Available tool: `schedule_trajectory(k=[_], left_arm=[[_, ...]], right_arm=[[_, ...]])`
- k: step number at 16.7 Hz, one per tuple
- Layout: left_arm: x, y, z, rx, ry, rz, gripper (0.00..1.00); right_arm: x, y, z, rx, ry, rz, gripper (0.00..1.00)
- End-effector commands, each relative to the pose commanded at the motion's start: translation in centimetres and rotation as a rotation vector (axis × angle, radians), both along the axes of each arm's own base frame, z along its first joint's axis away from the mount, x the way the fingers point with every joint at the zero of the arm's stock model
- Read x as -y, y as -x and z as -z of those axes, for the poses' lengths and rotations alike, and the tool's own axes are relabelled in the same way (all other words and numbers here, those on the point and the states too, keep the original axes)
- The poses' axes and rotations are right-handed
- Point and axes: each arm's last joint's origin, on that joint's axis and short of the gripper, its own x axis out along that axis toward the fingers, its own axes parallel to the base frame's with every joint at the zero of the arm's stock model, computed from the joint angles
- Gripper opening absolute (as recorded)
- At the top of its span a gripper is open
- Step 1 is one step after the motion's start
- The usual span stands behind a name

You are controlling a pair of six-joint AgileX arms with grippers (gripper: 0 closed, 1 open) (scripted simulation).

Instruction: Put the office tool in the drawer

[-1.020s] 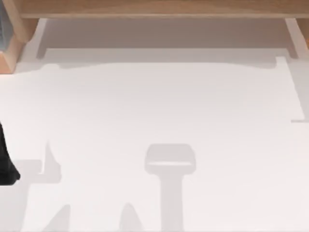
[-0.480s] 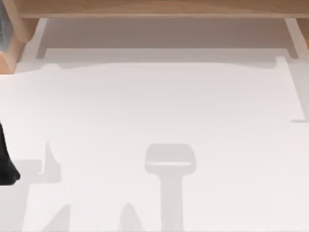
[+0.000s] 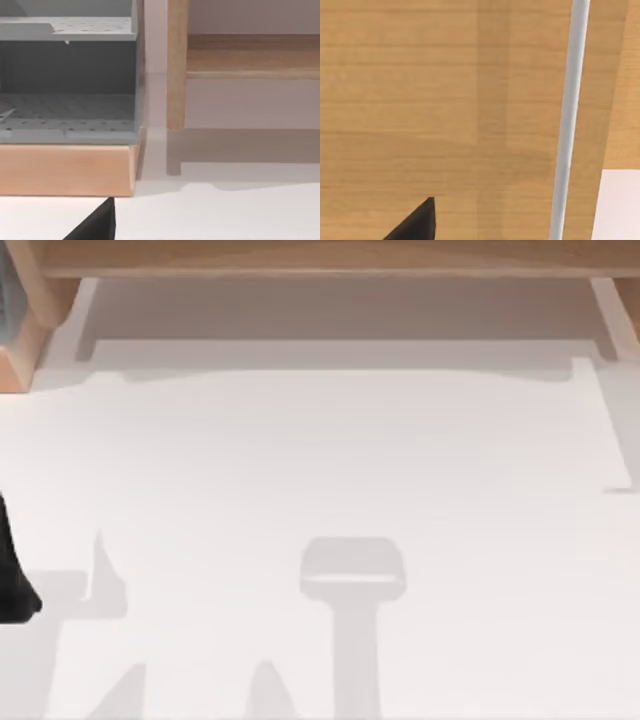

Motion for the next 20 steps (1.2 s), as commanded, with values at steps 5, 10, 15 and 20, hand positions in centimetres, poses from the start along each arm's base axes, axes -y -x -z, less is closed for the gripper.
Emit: schedule_trajectory(k=[5,10,15,20], left_arm=[[0.0,0.0,0.0,0.000,0.000,0.000,1.00],[0.0,0.0,0.0,0.000,0.000,0.000,1.00],[0.0,0.0,0.0,0.000,0.000,0.000,1.00],[0.0,0.0,0.0,0.000,0.000,0.000,1.00]], right_arm=[[0.1,-0.1,-0.1,0.002,0.001,0.004,1.00],[0.0,-2.4,0.0,0.000,0.000,0.000,1.00],[0.0,-2.5,0.0,0.000,0.000,0.000,0.92],[0.0,-2.5,0.0,0.000,0.000,0.000,0.55]])
